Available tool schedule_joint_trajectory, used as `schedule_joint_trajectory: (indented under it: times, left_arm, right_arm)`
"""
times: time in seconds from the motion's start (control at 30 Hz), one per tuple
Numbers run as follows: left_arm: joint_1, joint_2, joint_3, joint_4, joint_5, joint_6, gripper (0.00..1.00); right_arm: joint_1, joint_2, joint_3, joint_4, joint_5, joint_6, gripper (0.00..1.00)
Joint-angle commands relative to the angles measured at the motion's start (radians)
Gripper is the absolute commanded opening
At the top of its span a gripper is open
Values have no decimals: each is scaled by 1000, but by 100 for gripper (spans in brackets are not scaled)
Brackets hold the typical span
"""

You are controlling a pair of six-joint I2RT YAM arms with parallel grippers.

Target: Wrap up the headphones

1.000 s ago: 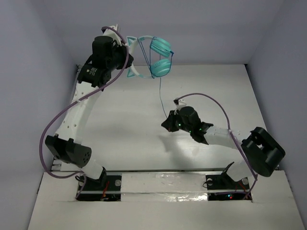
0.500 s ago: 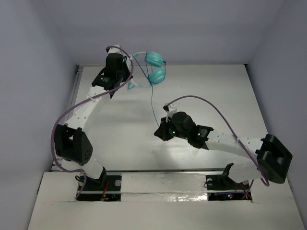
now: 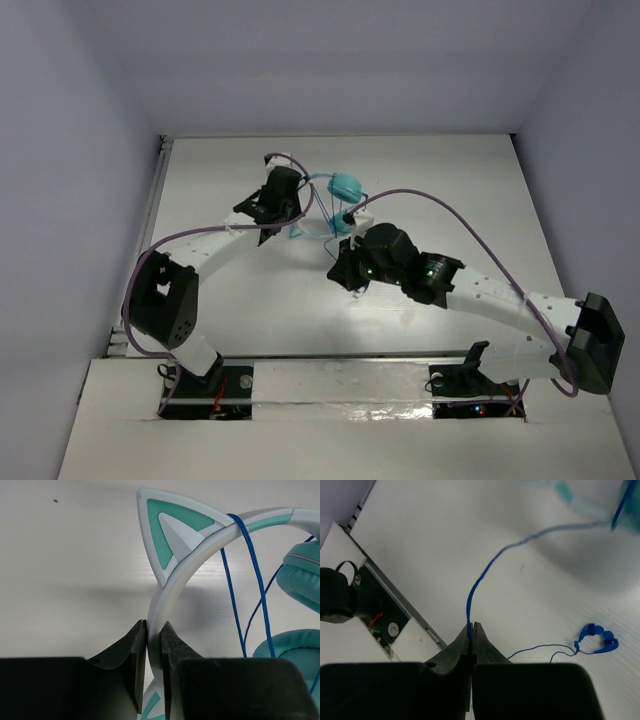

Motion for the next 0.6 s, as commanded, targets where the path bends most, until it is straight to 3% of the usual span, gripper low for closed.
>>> schedule_joint_trajectory:
  times: [0.0, 0.3, 0.57]
  left_arm:
    - [-72, -63, -58, 125, -39, 5, 0]
    - [-172, -122, -205, 104, -36, 20, 0]
    - [-278, -153, -180, -120, -186, 3, 0]
  right_arm:
    - [6, -56, 125, -110, 130, -76, 0]
    - [6, -17, 245, -288, 374, -162, 0]
    - [6, 6, 343, -417, 501, -173, 0]
